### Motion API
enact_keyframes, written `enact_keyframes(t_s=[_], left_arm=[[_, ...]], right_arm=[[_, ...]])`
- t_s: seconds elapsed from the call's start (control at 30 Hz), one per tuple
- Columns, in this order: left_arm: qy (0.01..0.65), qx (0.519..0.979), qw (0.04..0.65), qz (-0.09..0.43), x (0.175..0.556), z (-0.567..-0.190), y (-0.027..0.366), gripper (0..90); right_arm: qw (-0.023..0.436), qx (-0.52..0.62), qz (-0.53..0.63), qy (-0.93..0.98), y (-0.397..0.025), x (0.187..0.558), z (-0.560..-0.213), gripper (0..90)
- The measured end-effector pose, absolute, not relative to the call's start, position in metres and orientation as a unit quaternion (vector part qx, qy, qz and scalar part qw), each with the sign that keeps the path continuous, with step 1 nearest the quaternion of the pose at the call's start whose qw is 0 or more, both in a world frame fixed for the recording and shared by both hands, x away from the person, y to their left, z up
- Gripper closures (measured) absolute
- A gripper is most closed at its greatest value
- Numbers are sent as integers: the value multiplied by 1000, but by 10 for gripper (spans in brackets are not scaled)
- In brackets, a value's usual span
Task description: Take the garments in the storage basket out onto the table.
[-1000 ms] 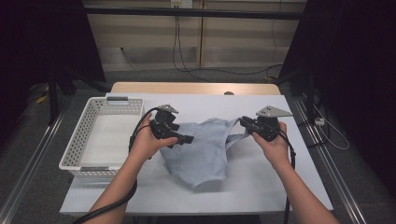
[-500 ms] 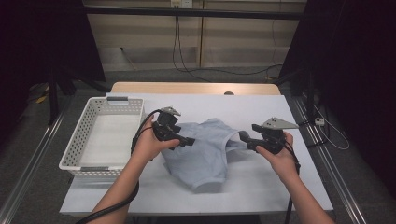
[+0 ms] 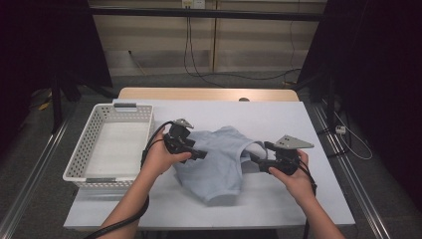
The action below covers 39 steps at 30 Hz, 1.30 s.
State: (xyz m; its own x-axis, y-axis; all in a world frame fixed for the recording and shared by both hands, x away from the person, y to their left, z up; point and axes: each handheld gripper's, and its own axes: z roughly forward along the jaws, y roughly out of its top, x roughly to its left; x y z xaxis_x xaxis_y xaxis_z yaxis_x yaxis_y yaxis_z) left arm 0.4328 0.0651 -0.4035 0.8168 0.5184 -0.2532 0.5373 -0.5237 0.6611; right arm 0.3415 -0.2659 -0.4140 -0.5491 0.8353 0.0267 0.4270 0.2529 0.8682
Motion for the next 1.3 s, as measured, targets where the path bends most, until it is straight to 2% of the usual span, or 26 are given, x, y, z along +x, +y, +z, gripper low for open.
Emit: enact_keyframes(t_s=[0.07,0.3,0.47,0.6,0.7,1.03,1.3], left_arm=[[298,877,376,-9,432,-406,64,351],[302,884,356,-8,432,-414,63,450],[302,892,336,-1,433,-418,62,573],[308,895,322,1,432,-418,63,740],[324,890,321,-9,431,-416,64,824],[357,873,332,-4,441,-397,90,843],[375,860,345,-4,444,-394,105,843]], right_arm=[[224,416,449,759,-265,341,-416,278],[221,417,449,759,-265,338,-421,266],[223,416,451,757,-266,336,-420,260],[224,418,454,754,-266,334,-418,254],[226,417,455,754,-266,332,-418,251],[225,413,457,755,-265,328,-417,254],[200,401,455,770,-251,325,-427,329]])
